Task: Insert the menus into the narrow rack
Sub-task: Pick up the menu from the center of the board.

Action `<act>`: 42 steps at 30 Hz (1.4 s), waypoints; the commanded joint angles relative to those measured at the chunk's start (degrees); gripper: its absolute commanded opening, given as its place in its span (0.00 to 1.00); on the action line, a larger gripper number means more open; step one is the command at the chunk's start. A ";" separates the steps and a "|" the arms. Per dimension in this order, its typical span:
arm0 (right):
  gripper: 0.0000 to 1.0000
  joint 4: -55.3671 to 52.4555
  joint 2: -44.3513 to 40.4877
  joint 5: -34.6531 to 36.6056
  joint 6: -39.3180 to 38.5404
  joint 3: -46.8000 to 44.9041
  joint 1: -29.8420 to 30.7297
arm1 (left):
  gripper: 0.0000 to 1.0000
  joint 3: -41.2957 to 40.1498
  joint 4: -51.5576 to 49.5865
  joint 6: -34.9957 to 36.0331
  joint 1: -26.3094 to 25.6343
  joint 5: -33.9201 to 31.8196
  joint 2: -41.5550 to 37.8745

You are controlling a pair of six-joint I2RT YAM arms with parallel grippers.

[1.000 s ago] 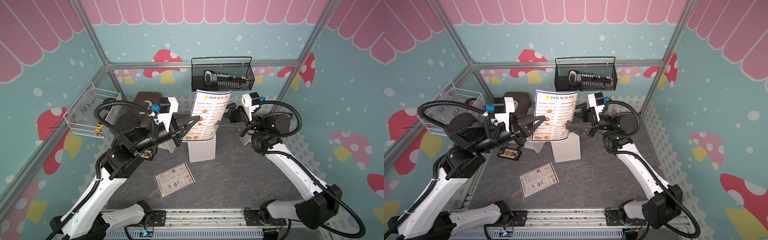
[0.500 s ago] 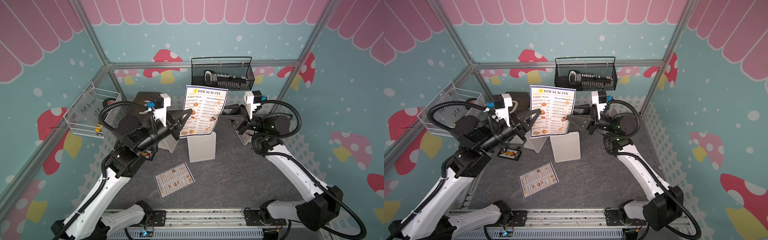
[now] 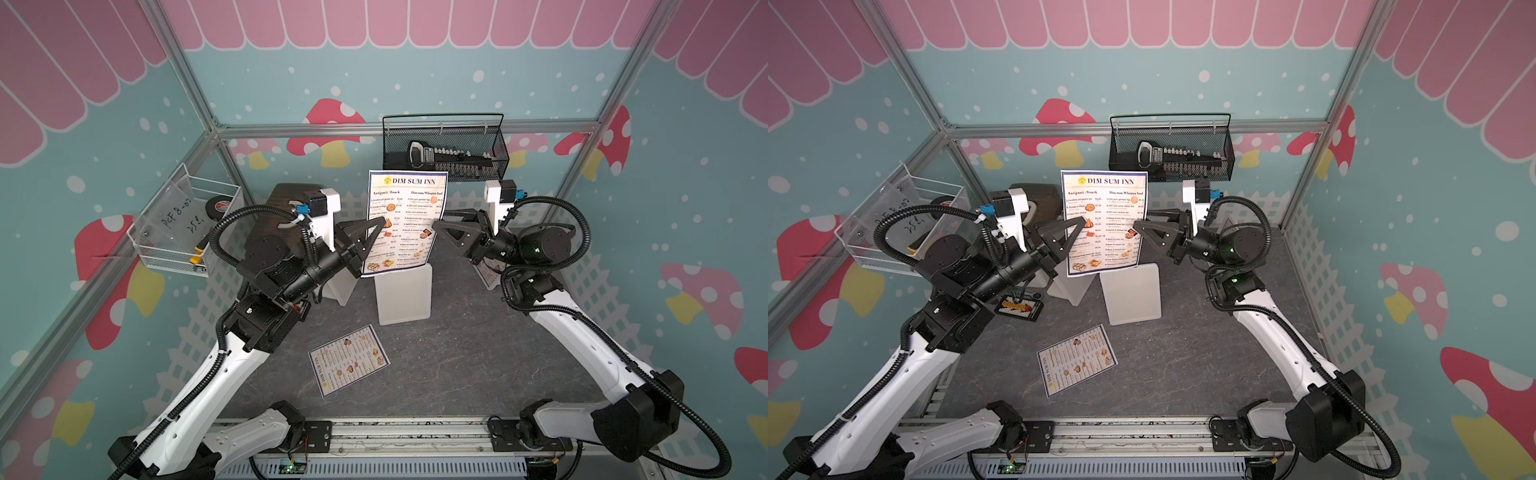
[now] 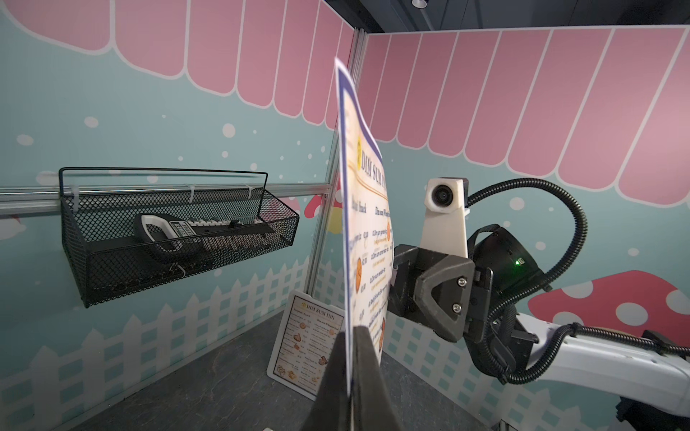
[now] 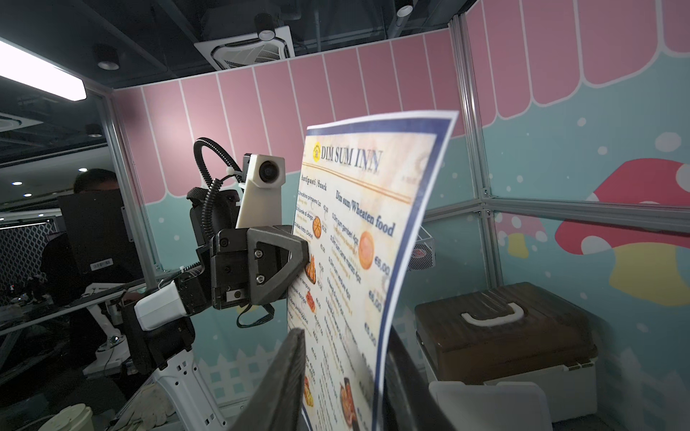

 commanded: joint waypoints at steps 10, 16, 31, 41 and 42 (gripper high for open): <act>0.13 -0.41 0.35 4.24 -0.11 -1.64 1.28 | 0.00 -2.33 2.64 -2.34 0.32 -1.57 0.62; 0.00 -7.46 -0.42 6.11 -5.17 -1.82 1.22 | 0.00 -3.12 0.57 -2.14 1.22 -0.54 1.31; 0.00 -27.28 -2.68 8.95 -19.70 1.23 1.10 | 0.14 -4.27 -0.57 -4.93 7.95 12.78 6.25; 0.00 -32.56 0.41 11.79 -21.36 4.54 0.92 | 0.13 -6.80 4.46 -6.49 11.56 17.32 11.05; 0.00 -34.08 1.14 12.25 -21.96 5.38 0.85 | 0.12 -7.02 5.04 -6.64 11.83 17.67 11.54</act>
